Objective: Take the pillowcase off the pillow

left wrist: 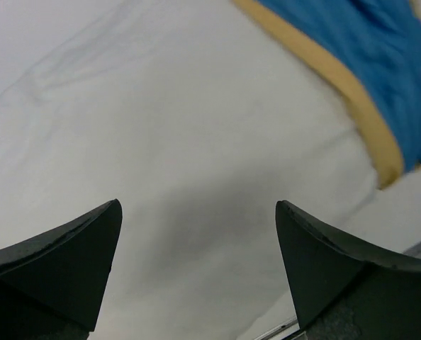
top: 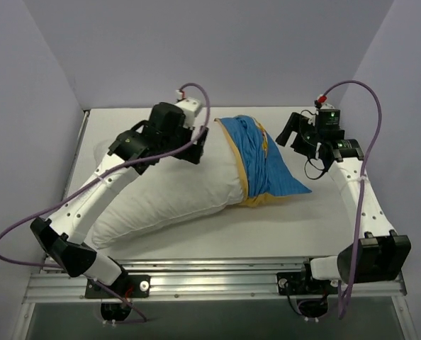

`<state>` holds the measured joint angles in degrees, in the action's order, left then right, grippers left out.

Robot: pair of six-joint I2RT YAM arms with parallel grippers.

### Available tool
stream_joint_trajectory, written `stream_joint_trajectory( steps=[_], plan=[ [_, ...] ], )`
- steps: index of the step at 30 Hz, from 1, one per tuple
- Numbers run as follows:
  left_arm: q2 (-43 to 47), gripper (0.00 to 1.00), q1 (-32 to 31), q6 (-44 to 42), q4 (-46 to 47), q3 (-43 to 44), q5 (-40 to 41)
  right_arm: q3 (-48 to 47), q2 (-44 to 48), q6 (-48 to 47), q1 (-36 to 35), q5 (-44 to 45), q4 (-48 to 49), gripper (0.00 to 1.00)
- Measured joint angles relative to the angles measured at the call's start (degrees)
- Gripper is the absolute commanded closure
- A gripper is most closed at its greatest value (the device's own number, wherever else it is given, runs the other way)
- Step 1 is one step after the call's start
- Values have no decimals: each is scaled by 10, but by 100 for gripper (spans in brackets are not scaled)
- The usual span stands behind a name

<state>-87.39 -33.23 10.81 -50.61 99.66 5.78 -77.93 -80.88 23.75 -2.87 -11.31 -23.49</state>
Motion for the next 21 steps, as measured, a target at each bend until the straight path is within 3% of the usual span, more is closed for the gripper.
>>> stream_joint_trajectory(
  steps=[4,7,10,16,19,21],
  plan=[
    [37,3,-185,-56,62,-60,70,98,112,1,-10,-2,12,8],
    [45,3,-282,-78,79,-130,116,165,163,3,-20,-10,17,7],
    [14,3,-327,-87,84,-177,158,220,186,6,-32,-16,16,8],
    [-97,4,-341,-65,107,-208,249,283,220,16,-63,-35,26,14],
    [-144,22,-342,-51,109,-203,293,304,233,27,-84,-42,40,15],
    [-168,42,-342,-38,100,-188,317,316,232,33,-104,-42,54,15]
  ],
)
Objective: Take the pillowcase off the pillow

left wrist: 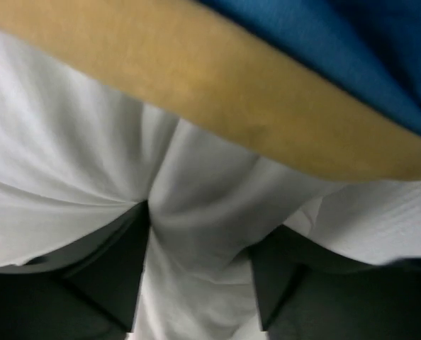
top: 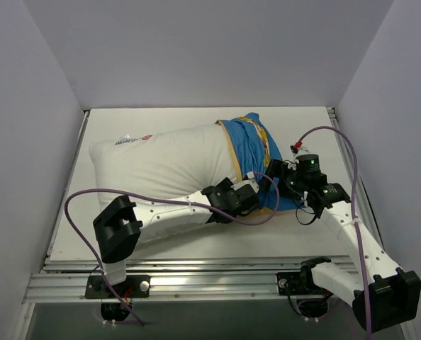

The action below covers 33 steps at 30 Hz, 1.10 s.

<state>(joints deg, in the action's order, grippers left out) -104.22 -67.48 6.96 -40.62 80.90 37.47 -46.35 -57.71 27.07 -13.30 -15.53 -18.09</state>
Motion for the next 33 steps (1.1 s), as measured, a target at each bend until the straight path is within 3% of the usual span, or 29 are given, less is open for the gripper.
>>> stream_joint_trajectory(
  steps=[2,3,4,6,9,10,11,12,15,21,27,33],
  plan=[
    [-13,61,0,10,-11,18,15,12,-8,4,-22,2,17,15],
    [-14,92,1,17,-20,24,20,16,-14,8,-32,9,26,15],
    [-12,97,1,23,-24,25,24,19,-21,11,-37,13,34,16],
    [-7,98,4,30,-26,29,24,21,-36,15,-51,19,46,18],
    [2,98,14,40,-35,32,12,22,-51,20,-73,33,64,34],
    [5,98,18,42,-38,35,6,22,-55,22,-79,40,72,49],
    [9,98,22,42,-41,38,0,22,-63,23,-83,51,80,56],
    [14,98,26,43,-44,42,-7,22,-71,27,-85,57,85,74],
    [36,98,44,44,-55,54,-38,16,-99,33,-85,85,91,99],
    [108,98,136,46,-61,68,-122,-56,-118,37,-58,116,71,100],
    [178,98,241,44,-76,108,-180,-105,-122,37,74,34,42,100],
    [233,98,379,18,-168,183,-148,-171,-146,36,187,67,-25,100]
  ],
)
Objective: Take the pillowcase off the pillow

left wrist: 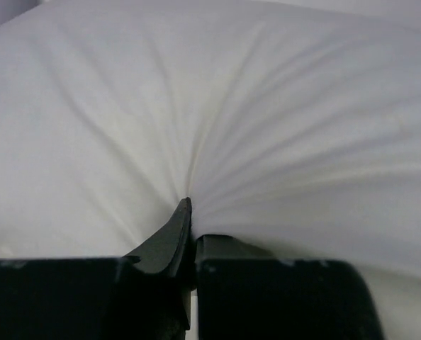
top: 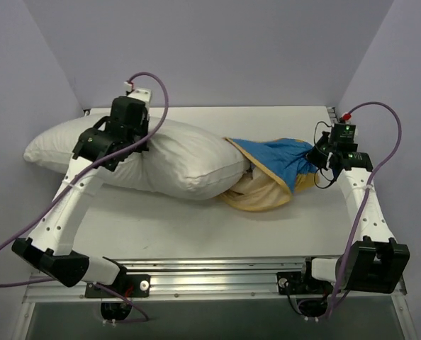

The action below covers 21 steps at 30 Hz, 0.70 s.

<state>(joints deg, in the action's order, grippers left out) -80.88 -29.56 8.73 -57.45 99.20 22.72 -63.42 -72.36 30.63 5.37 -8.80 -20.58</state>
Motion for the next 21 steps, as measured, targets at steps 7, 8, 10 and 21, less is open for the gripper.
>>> stream_joint_trajectory(
  steps=[7,8,10,21],
  plan=[
    [-7,98,70,-39,-76,69,40,-173,-53,5,2,10,-40,100],
    [-18,98,72,-46,-85,85,39,-203,-65,5,2,9,-38,100],
    [-48,98,74,-56,-98,128,38,-273,-99,5,2,-2,-42,100],
    [-213,98,80,-96,-77,389,27,-485,-184,8,-10,-83,21,97]
  ],
)
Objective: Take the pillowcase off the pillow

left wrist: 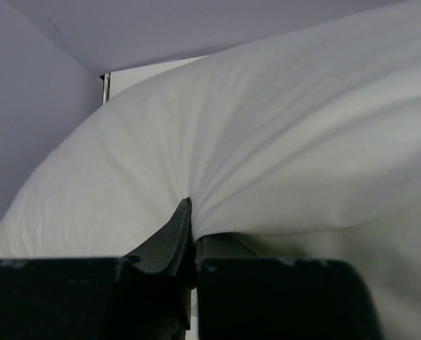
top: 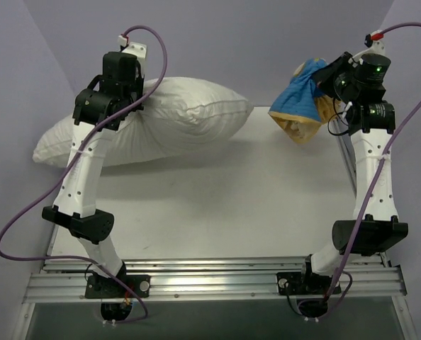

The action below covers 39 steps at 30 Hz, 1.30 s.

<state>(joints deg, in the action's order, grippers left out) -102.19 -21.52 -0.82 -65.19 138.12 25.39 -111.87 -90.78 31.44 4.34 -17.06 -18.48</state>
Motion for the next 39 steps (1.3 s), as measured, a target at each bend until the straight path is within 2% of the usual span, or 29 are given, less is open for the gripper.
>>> stream_joint_trajectory(
  steps=[2,3,8,12,15,18,19,20,22,23,24,25,26,27,29,30,31,39],
  plan=[
    [17,98,-8,-10,28,-27,-8,56,33,3,-1,0,30,94],
    [35,98,-17,-16,58,-68,-9,93,54,3,-2,2,39,92],
    [197,98,-127,-55,216,-391,13,324,160,9,-3,30,64,92],
    [278,98,-198,-6,291,-617,-5,518,189,23,-3,73,62,94],
    [296,98,-218,57,327,-737,-22,651,192,33,-3,97,54,80],
    [295,97,-226,126,329,-813,-29,730,198,38,-3,101,28,71],
    [296,94,-228,148,329,-824,-34,741,203,37,-3,101,23,61],
    [296,80,-228,169,329,-832,-38,747,212,39,-3,102,19,56],
    [298,66,-232,203,330,-835,-44,749,237,33,-3,103,12,44],
    [301,53,-235,219,333,-835,-47,747,252,30,-3,103,8,35],
    [305,45,-239,233,335,-834,-52,742,268,28,-3,104,1,30],
    [310,38,-244,250,334,-830,-59,731,286,22,-3,107,-11,20],
    [313,31,-247,261,329,-824,-62,717,299,17,-3,110,-26,16],
    [318,18,-250,270,322,-816,-65,700,313,11,-3,115,-37,13],
    [327,6,-253,279,299,-784,-66,655,336,1,-3,127,-65,5],
    [331,4,-253,282,284,-759,-63,628,346,-6,-3,137,-75,3],
    [334,6,-252,282,271,-730,-59,601,356,-12,-3,146,-82,0],
    [346,6,-233,243,199,-466,17,361,385,-76,-5,239,-153,0]
  ],
)
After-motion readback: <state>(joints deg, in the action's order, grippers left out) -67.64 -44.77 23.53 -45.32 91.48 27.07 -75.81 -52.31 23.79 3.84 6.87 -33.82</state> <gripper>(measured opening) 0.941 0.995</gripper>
